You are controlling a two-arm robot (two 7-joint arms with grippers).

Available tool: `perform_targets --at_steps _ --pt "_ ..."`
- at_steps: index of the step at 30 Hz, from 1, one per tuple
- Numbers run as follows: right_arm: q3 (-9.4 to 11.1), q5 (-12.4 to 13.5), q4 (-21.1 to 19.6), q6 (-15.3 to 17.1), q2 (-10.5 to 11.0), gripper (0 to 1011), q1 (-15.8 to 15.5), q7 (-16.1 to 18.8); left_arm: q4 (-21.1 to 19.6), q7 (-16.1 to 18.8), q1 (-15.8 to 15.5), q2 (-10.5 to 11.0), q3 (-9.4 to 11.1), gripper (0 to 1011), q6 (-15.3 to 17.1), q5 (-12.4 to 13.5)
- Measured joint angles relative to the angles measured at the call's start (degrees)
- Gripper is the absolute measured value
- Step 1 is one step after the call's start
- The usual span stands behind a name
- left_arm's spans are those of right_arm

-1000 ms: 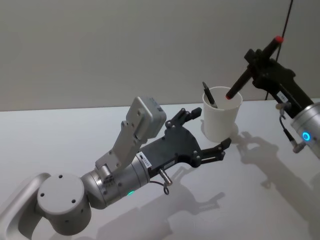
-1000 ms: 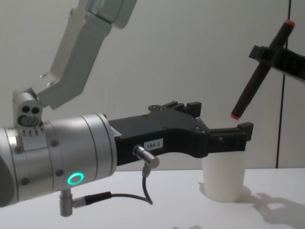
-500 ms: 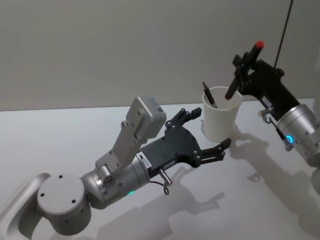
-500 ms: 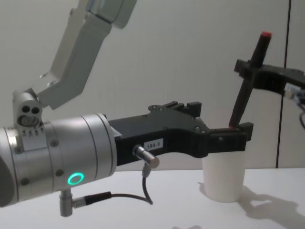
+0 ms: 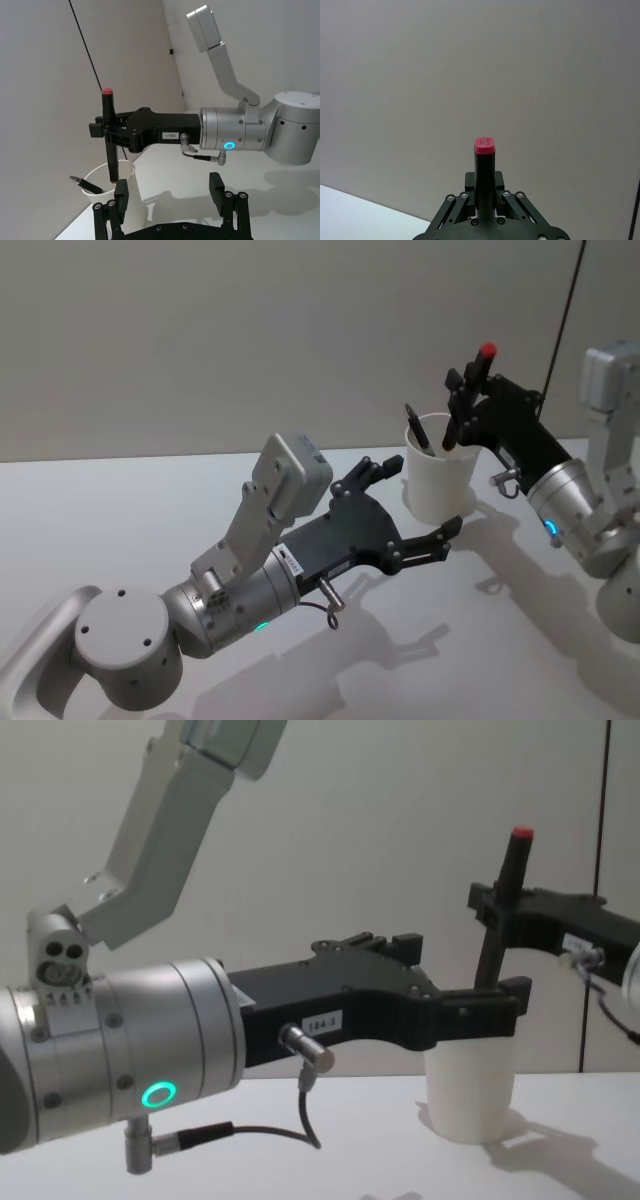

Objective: Place the pen into the pen holder.

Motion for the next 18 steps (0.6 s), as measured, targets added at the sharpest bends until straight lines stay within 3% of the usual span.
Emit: perform_targets --at_steps 10,18 --pt "-0.66 -2.21 2.52 -0.32 -1.17 215 0.84 -0.59 0.0 0.0 0.0 0.0 0.0 1001 0.0 0.0" --pt "-0.92 -3.06 3.53 -0.45 -1.65 429 1.14 -0.83 0.01 0.0 0.0 0.0 0.0 1001 0.0 0.0"
